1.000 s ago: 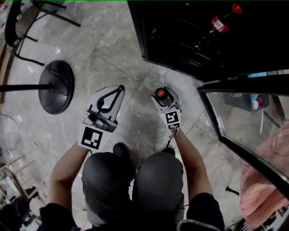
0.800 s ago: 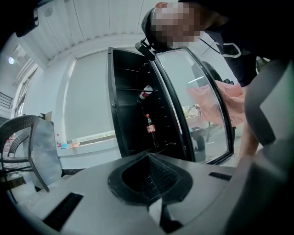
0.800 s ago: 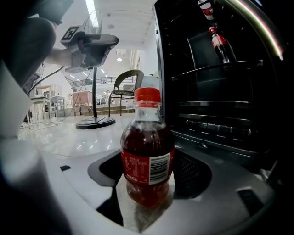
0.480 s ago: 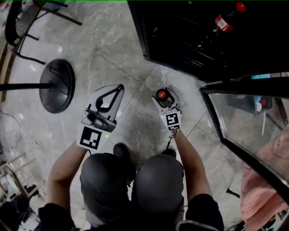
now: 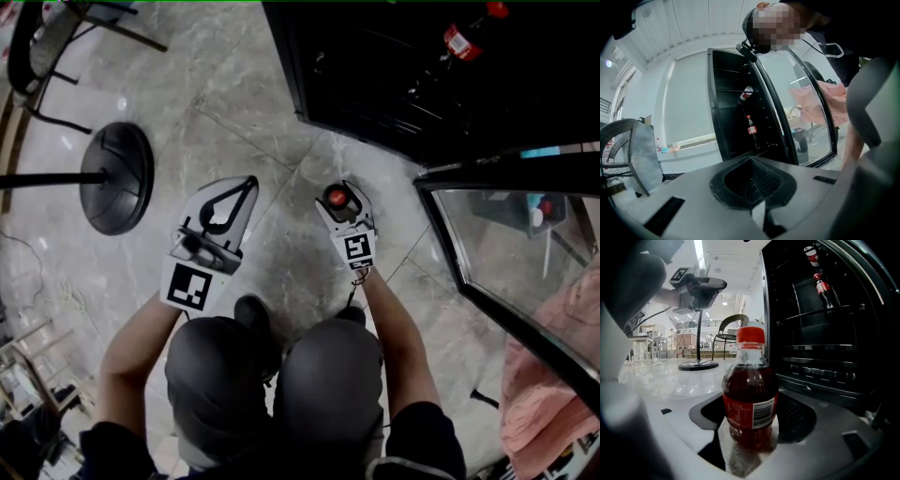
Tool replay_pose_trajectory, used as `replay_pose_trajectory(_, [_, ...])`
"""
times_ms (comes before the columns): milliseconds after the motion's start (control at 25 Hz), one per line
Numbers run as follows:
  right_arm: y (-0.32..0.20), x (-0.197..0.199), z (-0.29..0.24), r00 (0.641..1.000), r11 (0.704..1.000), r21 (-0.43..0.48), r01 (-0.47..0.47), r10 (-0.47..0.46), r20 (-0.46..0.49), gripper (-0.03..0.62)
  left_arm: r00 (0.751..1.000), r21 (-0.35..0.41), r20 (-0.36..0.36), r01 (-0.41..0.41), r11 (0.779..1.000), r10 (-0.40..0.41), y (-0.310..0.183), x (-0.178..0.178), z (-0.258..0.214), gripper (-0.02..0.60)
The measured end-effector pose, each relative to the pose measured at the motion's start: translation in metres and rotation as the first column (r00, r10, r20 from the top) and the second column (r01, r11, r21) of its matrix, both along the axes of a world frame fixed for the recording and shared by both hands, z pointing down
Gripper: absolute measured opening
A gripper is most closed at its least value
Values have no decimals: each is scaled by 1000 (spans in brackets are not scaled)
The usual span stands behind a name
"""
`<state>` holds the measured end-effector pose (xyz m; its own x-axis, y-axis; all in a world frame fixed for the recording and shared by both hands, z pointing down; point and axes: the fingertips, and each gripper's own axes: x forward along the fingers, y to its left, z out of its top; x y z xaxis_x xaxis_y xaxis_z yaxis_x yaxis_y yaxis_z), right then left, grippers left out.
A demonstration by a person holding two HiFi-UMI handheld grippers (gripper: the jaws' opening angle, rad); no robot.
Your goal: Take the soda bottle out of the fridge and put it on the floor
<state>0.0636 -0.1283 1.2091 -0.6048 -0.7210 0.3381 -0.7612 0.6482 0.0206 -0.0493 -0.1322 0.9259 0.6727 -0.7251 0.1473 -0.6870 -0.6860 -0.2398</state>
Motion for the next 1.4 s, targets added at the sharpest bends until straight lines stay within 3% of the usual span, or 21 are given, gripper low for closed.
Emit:
replay_pose_trajectory(400, [6,-2,-2,1000,1000,-26,14,-14,20,351,1000,-4,18,-17,1000,17,4,5,9,21])
replay_pose_trajectory(1040, [28,34,-52,1000,999,44,0,-1,27,350,999,-5,27,-21,1000,21,8,2,21,21])
replay_pose_trajectory(1400, [24,47,-92,999,996,91,-7,3,50,198,1000,-11,27,-13,1000,13,5,-2,27,21])
